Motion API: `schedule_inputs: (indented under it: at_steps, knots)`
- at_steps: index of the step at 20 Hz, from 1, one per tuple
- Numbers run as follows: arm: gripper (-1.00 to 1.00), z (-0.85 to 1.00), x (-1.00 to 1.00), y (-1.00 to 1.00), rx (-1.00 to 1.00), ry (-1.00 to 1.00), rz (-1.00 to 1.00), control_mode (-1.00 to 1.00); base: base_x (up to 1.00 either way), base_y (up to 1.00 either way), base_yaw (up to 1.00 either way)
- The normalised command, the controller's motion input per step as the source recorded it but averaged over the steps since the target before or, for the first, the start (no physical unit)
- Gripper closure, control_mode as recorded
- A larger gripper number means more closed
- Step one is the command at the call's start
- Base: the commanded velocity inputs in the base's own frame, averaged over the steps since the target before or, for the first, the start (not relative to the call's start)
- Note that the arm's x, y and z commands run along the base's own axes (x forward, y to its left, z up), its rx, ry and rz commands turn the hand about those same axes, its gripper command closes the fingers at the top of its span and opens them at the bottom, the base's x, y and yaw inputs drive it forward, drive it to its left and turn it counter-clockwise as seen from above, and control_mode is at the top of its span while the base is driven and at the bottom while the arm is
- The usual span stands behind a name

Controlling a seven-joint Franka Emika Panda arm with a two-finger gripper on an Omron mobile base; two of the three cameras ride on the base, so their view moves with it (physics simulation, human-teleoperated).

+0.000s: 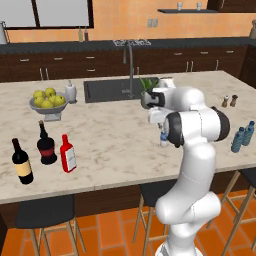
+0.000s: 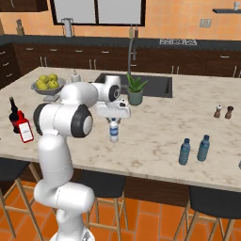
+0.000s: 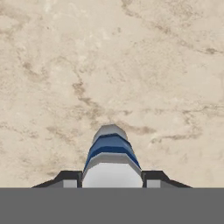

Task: Move the plastic bottles in the middle to the plastics group, and the glass bottles in the middle to the glass group.

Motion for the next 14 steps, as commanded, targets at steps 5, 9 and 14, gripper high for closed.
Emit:
schedule_inputs:
  at_steps: [5, 9, 14]
  knots:
    - [1.00, 0.33, -0.41, -0.76, 0.00, 0.00, -0.06, -1.00, 0.00, 0.00, 0.00]
    - [1.00, 0.05, -0.64, -0.78, 0.01, 0.00, -0.07, -1.00, 0.00, 0.00, 0.00]
    - [1.00, 0.00, -0.45, -0.66, 0.00, 0.00, -0.06, -1.00, 0.00, 0.00, 0.00]
